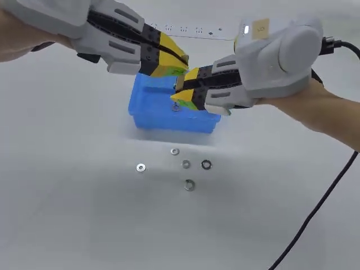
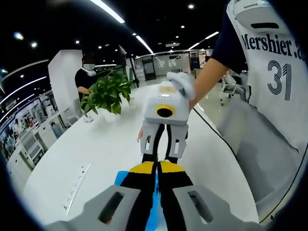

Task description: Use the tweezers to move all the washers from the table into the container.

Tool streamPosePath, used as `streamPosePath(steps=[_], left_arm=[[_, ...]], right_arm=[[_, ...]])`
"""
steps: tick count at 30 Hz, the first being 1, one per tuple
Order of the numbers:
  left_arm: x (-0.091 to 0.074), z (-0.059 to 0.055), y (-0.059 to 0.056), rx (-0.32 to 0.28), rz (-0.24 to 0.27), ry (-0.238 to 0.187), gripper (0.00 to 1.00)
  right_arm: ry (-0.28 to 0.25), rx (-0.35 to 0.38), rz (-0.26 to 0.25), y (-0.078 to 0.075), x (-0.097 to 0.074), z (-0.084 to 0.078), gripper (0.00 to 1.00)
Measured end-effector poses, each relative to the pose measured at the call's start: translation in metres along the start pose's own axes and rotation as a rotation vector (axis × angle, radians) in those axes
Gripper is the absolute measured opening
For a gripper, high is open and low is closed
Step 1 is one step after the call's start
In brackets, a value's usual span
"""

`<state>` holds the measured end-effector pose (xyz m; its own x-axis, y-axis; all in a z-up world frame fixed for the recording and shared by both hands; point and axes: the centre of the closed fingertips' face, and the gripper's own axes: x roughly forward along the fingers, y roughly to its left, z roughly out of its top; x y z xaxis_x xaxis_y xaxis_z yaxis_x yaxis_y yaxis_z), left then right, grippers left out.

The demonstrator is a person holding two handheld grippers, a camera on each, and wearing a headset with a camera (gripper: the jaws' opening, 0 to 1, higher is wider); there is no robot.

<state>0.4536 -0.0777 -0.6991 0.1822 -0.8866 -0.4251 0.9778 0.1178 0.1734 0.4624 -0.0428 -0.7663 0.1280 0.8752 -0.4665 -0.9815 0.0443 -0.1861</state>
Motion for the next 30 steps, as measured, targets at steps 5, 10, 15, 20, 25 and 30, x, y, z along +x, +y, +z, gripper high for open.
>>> streamPosePath(steps=[5, 10, 15, 20, 25, 30], left_arm=[[0.003, 0.004, -0.033, -0.028, -0.011, -0.020, 0.05], [0.009, 0.003, -0.059, -0.050, -0.018, -0.031, 0.05], [0.015, -0.003, -0.086, -0.066, -0.025, -0.030, 0.05], [0.021, -0.012, -0.103, -0.105, -0.037, -0.024, 0.05], [0.027, -0.020, -0.111, -0.135, -0.048, -0.024, 0.06], [0.031, -0.028, -0.108, -0.163, -0.044, -0.027, 0.06]], right_arm=[[0.007, 0.007, 0.006, 0.029, -0.011, -0.004, 0.11], [0.030, 0.006, 0.026, 0.059, -0.018, -0.014, 0.12], [0.054, 0.003, 0.053, 0.083, -0.019, -0.025, 0.12], [0.073, 0.014, 0.079, 0.102, -0.018, -0.037, 0.12], [0.087, 0.034, 0.093, 0.110, -0.016, -0.048, 0.12], [0.091, 0.060, 0.090, 0.110, -0.014, -0.057, 0.12]])
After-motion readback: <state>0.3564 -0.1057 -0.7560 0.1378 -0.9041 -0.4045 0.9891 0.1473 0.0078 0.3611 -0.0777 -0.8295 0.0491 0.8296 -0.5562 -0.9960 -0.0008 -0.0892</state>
